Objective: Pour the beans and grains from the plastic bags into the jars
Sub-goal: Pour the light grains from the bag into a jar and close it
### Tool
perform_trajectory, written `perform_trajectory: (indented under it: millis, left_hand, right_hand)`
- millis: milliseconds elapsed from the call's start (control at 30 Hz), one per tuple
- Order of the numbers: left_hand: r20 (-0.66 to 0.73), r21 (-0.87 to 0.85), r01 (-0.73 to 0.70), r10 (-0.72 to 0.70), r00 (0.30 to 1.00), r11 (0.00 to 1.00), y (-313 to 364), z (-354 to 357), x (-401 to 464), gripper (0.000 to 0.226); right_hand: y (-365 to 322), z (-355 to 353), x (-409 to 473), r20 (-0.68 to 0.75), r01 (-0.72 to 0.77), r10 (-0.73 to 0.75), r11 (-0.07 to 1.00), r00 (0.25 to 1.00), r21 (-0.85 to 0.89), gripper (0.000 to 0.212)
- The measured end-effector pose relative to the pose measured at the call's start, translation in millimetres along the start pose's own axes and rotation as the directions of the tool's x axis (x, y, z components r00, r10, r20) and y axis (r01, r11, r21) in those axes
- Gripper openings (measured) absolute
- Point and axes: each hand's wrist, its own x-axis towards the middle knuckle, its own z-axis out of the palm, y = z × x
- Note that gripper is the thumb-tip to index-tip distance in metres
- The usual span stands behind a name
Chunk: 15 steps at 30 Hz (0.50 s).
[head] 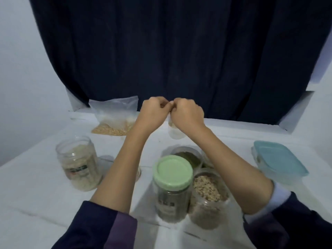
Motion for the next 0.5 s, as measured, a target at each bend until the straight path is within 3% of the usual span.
perform_trajectory:
  millis: [200, 267, 333, 400, 500]
  left_hand:
    - [-0.071, 0.006, 0.024, -0.023, 0.997, 1.0, -84.6, -104.0, 8.2, 0.031]
    - [-0.064, 0.017, 0.044, -0.043, 0.997, 0.999, -111.0, -129.4, 8.6, 0.033]
    - [0.017, 0.041, 0.1, -0.101, 0.995, 0.994, -139.2, -146.6, 7.7, 0.032]
    - [0.103, 0.058, 0.155, -0.16, 0.982, 0.986, -168.9, -156.7, 6.9, 0.032]
    - [0.183, 0.014, 0.245, -0.243, 0.953, 0.97, -207.5, -170.0, 2.5, 0.03]
  right_hand:
    - [-105.0, 46.8, 30.7, 0.301, 0.034, 0.024, 0.981, 0.953, -0.189, 0.024]
    - [-126.6, 54.8, 35.6, 0.519, 0.131, 0.074, 0.929, 0.851, -0.347, 0.029]
    - [-143.2, 64.1, 37.2, 0.709, 0.251, 0.183, 0.851, 0.682, -0.461, 0.045]
    - [-153.1, 81.6, 39.0, 0.789, 0.307, 0.299, 0.802, 0.536, -0.513, 0.06]
    - [-153.8, 132.6, 42.9, 0.812, 0.298, 0.353, 0.801, 0.464, -0.519, 0.074]
